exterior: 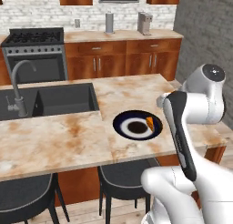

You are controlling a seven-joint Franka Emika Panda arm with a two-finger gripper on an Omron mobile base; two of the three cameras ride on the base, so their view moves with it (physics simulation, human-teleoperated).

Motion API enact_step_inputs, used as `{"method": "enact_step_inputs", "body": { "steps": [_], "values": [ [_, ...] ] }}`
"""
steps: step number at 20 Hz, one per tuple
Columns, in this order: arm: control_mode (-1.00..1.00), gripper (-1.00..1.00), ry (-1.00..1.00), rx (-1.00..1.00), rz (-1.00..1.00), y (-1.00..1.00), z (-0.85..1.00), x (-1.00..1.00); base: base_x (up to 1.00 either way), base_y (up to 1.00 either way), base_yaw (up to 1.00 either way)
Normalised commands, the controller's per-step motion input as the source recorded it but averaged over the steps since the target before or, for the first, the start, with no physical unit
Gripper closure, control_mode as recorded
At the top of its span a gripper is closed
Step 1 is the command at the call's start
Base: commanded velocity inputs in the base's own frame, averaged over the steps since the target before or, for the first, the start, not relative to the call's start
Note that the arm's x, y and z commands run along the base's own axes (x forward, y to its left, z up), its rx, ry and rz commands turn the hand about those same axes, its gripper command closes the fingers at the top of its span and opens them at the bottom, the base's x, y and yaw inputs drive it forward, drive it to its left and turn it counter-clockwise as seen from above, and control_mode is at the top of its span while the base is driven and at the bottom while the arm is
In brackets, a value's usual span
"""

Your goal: Take the cheese, steak, and lime from the fridge and place them on the plate on the dining counter to create an appetizer plate.

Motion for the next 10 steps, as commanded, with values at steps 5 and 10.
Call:
{"method": "enact_step_inputs", "body": {
  "steps": [5,10],
  "values": [
    [-1.0,-1.0,0.12,0.0,0.0,0.07,0.01,-0.47,0.0,0.0,0.0],
    [1.0,-1.0,-0.01,0.0,0.0,0.0,-0.12,-0.31,-0.13,0.0,0.0]
  ]
}}
